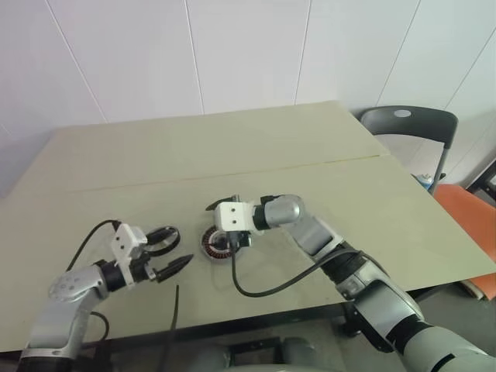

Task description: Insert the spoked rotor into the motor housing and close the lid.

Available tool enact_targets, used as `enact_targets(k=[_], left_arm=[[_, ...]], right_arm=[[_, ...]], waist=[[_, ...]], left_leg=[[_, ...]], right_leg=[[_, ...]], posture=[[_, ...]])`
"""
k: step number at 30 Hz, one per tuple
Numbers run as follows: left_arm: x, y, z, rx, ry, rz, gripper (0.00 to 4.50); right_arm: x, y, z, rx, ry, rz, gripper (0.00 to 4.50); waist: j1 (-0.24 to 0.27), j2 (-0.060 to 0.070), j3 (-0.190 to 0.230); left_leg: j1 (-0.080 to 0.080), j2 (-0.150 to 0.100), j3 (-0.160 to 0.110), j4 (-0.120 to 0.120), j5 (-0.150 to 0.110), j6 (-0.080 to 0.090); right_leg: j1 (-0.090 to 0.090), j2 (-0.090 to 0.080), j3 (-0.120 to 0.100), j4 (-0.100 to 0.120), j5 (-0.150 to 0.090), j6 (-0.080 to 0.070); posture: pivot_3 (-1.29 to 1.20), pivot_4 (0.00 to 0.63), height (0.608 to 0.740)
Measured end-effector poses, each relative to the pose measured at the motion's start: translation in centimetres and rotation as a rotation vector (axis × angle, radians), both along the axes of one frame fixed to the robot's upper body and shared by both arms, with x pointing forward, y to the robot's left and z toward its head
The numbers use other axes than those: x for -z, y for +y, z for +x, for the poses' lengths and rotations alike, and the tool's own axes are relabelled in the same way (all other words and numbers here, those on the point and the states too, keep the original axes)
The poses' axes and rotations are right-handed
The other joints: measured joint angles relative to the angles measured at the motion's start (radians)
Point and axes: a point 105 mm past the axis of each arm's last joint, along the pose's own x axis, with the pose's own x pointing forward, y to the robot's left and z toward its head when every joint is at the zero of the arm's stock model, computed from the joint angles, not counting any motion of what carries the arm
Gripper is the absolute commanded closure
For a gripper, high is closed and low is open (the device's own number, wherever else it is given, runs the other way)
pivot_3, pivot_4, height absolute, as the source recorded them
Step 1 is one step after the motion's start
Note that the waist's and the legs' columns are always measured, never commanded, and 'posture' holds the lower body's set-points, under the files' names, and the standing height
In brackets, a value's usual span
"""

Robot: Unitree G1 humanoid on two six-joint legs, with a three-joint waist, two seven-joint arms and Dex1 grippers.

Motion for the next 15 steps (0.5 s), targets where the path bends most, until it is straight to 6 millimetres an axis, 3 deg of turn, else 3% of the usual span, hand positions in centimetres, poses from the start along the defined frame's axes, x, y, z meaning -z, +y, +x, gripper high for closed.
enact_targets(k=[8, 15], left_arm=[[0.2, -0.2, -0.1, 0.0, 0.003, -0.014, 0.0], [0.3, -0.3, 0.1, 0.004, 0.006, -0.027, 0.0]], right_arm=[[-2.8, 0.7, 0.5, -0.091, -0.158, -0.052, 0.07], [-3.2, 0.7, 0.0, -0.237, -0.264, -0.239, 0.07]], waist=[[-0.001, 0.0, 0.0], [-0.001, 0.0, 0.0]], left_leg=[[0.0, 0.0, 0.0, 0.0, 0.0, 0.0], [0.0, 0.0, 0.0, 0.0, 0.0, 0.0]], right_leg=[[0.0, 0.0, 0.0, 0.0, 0.0, 0.0], [0.0, 0.001, 0.0, 0.0, 0.0, 0.0]], posture=[[0.0, 0.0, 0.74], [0.0, 0.0, 0.74]])
